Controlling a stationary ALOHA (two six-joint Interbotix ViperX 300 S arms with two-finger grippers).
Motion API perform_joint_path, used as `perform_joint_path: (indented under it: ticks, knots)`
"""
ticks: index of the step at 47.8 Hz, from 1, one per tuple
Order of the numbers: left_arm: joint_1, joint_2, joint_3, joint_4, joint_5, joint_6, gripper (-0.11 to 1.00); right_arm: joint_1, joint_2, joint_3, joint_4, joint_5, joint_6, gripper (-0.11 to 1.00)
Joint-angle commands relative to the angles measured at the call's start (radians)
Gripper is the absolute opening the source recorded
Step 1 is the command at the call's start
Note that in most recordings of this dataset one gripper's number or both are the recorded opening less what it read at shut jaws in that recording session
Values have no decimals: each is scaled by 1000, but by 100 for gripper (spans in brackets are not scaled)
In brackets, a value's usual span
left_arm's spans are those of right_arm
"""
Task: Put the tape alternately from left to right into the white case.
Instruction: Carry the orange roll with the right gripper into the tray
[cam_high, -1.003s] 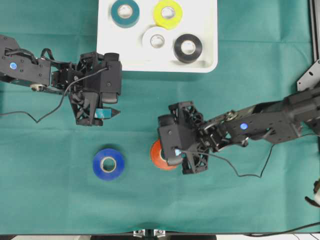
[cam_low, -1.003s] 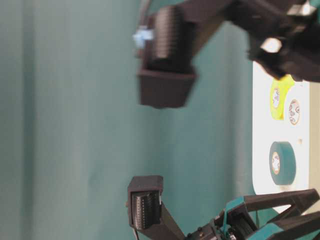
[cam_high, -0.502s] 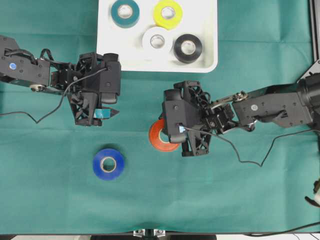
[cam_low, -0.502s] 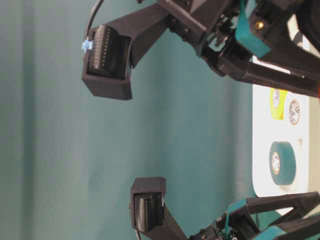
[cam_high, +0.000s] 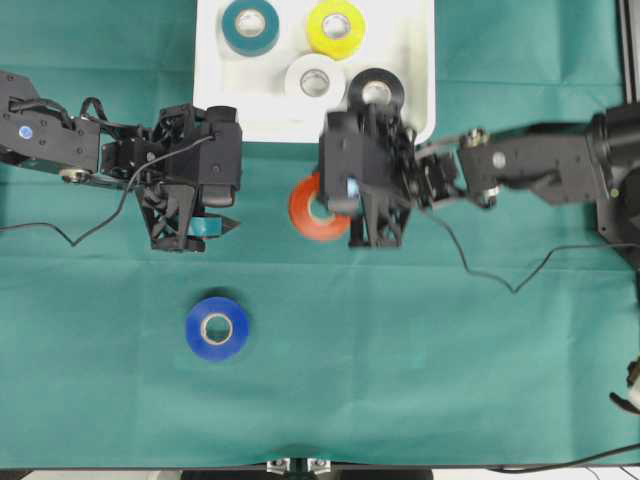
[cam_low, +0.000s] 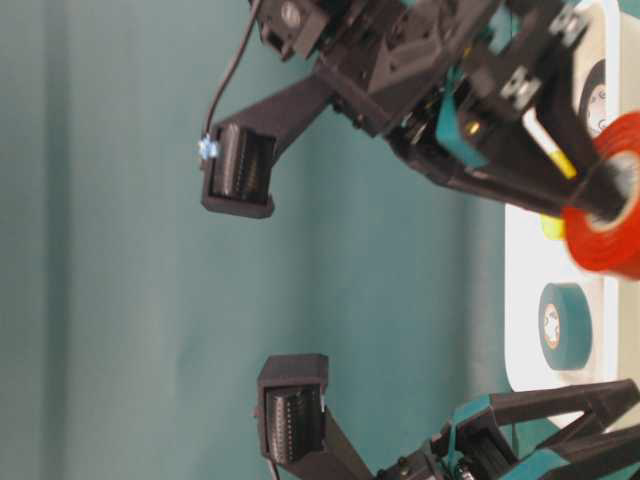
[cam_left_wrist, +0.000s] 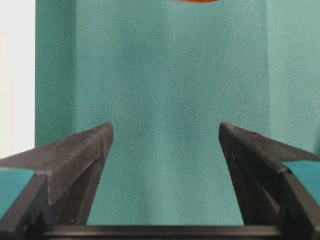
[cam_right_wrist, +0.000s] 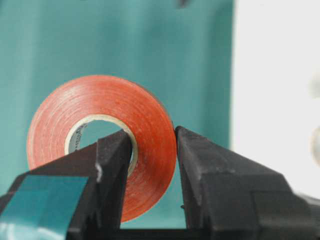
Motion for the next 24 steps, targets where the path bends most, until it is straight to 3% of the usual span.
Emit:
perform_joint_path:
  ticks: [1, 13, 24]
  knots:
    - [-3, -23, 9, -2, -8, 0, 85, -44, -32, -11, -9, -38, -2, 29]
    - [-3, -20, 11, -2, -28, 0, 86, -158, -5, -20, -23, -172, -2, 29]
    - [-3, -17, 12, -2, -35, 0, 85, -209, 38, -43, -25, -210, -3, 29]
